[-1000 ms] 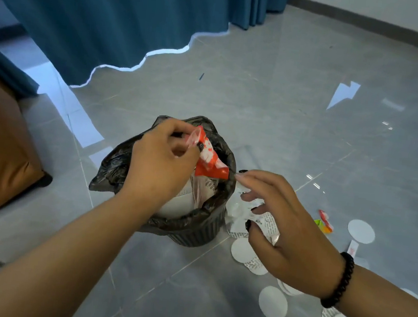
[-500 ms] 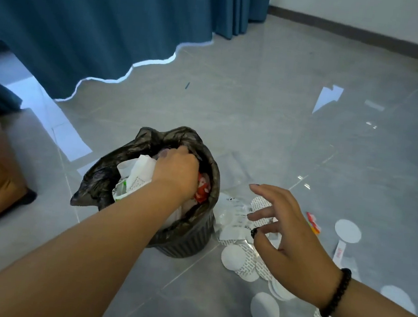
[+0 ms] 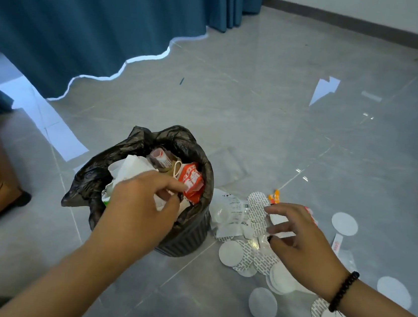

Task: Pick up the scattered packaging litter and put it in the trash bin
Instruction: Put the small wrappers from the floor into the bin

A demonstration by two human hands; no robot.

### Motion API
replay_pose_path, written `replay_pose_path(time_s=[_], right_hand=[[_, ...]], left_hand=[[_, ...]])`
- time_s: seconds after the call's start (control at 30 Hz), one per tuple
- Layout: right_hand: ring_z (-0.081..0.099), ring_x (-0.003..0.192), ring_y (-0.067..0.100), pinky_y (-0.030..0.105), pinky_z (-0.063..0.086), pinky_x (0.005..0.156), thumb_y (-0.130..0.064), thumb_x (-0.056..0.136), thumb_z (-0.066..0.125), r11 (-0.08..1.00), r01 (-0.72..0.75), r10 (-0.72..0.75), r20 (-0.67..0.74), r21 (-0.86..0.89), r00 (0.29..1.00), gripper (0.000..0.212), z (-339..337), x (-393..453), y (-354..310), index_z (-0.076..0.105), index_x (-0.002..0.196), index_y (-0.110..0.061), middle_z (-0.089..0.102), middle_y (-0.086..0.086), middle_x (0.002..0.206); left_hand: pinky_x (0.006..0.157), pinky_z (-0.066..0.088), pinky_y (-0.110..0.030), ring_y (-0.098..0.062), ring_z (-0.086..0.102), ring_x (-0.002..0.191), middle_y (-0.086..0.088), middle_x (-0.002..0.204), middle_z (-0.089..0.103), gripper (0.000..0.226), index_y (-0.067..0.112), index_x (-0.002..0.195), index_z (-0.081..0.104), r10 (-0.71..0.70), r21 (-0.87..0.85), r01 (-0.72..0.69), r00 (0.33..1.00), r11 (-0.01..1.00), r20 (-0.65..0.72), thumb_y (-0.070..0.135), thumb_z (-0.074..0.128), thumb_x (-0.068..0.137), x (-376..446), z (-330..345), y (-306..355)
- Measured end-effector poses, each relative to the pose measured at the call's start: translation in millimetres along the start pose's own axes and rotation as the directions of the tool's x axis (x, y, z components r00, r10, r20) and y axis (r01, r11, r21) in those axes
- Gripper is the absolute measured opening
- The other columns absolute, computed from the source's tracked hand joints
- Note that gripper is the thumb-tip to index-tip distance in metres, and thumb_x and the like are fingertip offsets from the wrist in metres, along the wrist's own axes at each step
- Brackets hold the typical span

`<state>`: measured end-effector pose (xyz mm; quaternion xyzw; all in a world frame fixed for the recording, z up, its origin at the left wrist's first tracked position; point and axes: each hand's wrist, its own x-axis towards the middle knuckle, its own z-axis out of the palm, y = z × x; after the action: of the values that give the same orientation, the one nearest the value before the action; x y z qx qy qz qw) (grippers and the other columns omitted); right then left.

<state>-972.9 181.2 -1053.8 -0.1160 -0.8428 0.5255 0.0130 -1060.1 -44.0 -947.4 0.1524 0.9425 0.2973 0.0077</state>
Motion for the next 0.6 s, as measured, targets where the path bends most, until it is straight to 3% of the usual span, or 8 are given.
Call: replay_pose_path(time_s=[0.1,0.2,0.33,0.43,0.53,0.6], right_hand=[[0.062,0.088,0.002,0.006,0.044,0.068,0.001,0.082,0.060,0.989,-0.143,0.144,-0.069,0.021,0.987,0.039,2.7,1.9,19.7,0.057,0.110,-0.027,0.049,-0.006,0.119],[0.061,0.092,0.011,0.014,0.042,0.075,-0.001,0.082,0.060,0.974,-0.226,0.226,-0.052,0.000,0.973,0.038,15.6,4.6,35.2,0.056,0.108,-0.027,0.049,-0.004,0.120],[0.062,0.086,0.015,0.022,0.041,0.079,-0.005,0.081,0.064,0.959,-0.280,0.279,-0.021,-0.037,0.960,0.037,33.9,23.9,47.9,0.057,0.116,-0.016,0.049,0.001,0.118],[0.058,0.094,0.018,0.020,0.039,0.080,-0.012,0.081,0.068,0.966,-0.241,0.242,0.003,-0.097,0.970,0.043,43.9,50.7,47.2,0.052,0.121,-0.015,0.044,0.001,0.119],[0.050,0.107,0.018,0.019,0.038,0.086,-0.013,0.080,0.067,0.972,-0.128,0.136,0.027,-0.198,0.990,0.044,53.8,81.8,44.1,0.052,0.121,-0.015,0.044,0.005,0.123],[0.048,0.113,0.021,0.020,0.036,0.090,-0.013,0.082,0.066,0.962,-0.077,0.095,0.056,-0.260,0.994,0.045,57.8,104.8,45.5,0.051,0.124,-0.013,0.042,0.008,0.128]], left_hand=[[0.054,0.044,-0.008,0.005,0.058,0.065,0.014,0.072,0.064,0.035,0.035,0.077,0.072,-0.124,-0.227,0.145,0.987,0.963,0.103,0.001,0.064,0.081,-24.0,20.4,4.4],[0.049,0.039,-0.010,0.001,0.053,0.052,0.008,0.065,0.065,0.040,0.034,0.074,0.073,-0.163,-0.342,0.242,0.956,0.908,0.244,-0.005,0.062,0.078,-36.0,46.8,10.0],[0.063,0.047,-0.014,0.001,0.061,0.072,0.012,0.082,0.067,0.040,0.041,0.082,0.070,-0.138,-0.311,0.225,0.951,0.923,0.277,0.001,0.065,0.079,-34.7,64.9,10.4],[0.079,0.050,-0.015,0.005,0.062,0.091,0.019,0.096,0.066,0.040,0.039,0.092,0.067,-0.109,-0.288,0.201,0.946,0.936,0.306,0.002,0.063,0.079,-29.9,62.3,10.8],[0.081,0.047,-0.010,0.005,0.061,0.094,0.021,0.097,0.068,0.040,0.038,0.096,0.064,-0.140,-0.272,0.227,0.942,0.935,0.305,0.002,0.062,0.079,-23.1,57.8,6.3],[0.085,0.050,-0.017,0.003,0.063,0.094,0.020,0.094,0.070,0.037,0.039,0.092,0.065,-0.190,-0.300,0.286,0.931,0.910,0.311,0.005,0.062,0.078,-16.7,56.6,3.9]])
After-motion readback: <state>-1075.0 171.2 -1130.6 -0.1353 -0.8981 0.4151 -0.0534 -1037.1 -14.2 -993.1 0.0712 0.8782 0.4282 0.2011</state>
